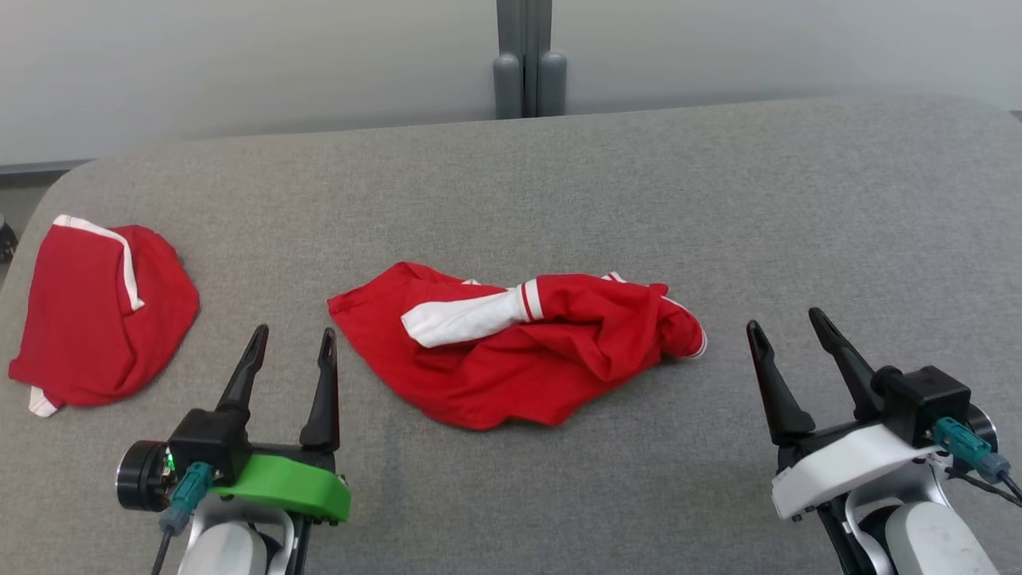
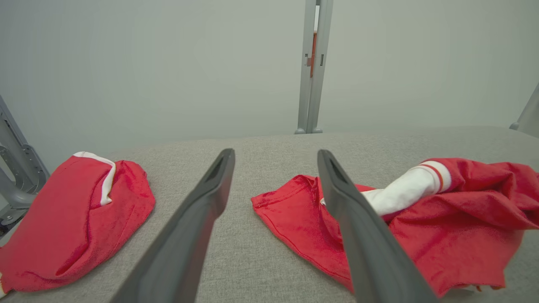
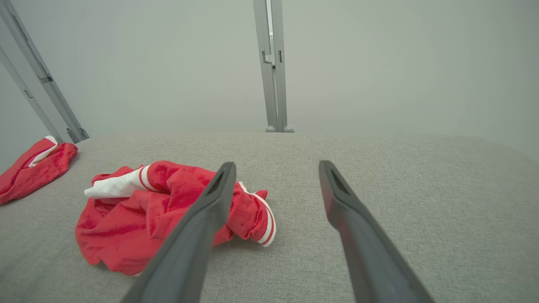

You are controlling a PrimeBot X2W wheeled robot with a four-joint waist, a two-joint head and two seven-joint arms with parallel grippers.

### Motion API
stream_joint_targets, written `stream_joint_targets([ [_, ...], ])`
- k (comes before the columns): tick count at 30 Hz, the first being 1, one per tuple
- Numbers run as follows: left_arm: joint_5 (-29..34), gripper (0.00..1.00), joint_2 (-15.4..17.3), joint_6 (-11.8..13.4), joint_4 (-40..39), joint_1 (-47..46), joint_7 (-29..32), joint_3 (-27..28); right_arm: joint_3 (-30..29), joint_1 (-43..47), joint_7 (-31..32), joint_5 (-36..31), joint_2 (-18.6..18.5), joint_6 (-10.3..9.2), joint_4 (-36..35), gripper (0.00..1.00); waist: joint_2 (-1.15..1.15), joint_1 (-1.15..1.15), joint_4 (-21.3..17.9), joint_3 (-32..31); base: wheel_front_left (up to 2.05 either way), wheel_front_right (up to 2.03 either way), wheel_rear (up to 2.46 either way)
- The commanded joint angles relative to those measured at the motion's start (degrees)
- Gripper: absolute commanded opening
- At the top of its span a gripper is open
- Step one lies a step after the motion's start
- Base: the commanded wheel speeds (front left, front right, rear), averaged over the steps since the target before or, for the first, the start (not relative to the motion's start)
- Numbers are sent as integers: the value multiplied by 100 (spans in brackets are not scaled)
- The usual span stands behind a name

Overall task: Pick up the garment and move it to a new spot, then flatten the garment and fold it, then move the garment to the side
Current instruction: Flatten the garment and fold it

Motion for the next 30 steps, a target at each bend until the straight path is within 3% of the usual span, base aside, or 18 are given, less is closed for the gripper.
stream_joint_targets([
  [1, 61, 100, -34, -24, -40, -158, -20, -20, 87, -166, 31, 54, -80, -6, 46, 100, 0, 0, 275, 363, 0, 0, 0],
  [9, 193, 100, -301, -64, -129, -590, -20, -110, 1025, -983, 186, 224, -485, -6, 478, 100, 0, 0, 733, 885, 0, 0, 0],
  [16, 267, 100, -404, -84, -139, -697, -20, -29, 1648, -1652, 656, 228, -746, -6, 1056, 100, 0, 0, 841, 962, 0, 0, 0],
  [18, 287, 100, -426, -108, -131, -698, -20, -19, 1684, -1824, 830, 311, -752, -6, 1206, 22, 0, 0, 834, 966, 0, 0, 0],
  [19, 298, 100, -434, -122, -123, -697, -20, -19, 1651, -1872, 844, 343, -750, -6, 1255, 0, 0, 0, 827, 966, 0, 0, 0],
  [24, 337, 100, -461, -140, -133, -646, -20, 16, 1108, -1780, 553, 568, -531, -7, 1390, 0, 0, 0, 731, 947, 0, 0, 0],
  [30, 412, 100, -466, -162, -152, -584, -19, 91, -25, -1405, 174, 829, 48, -6, 1621, 0, 0, 0, 519, 941, 0, 0, 0],
])
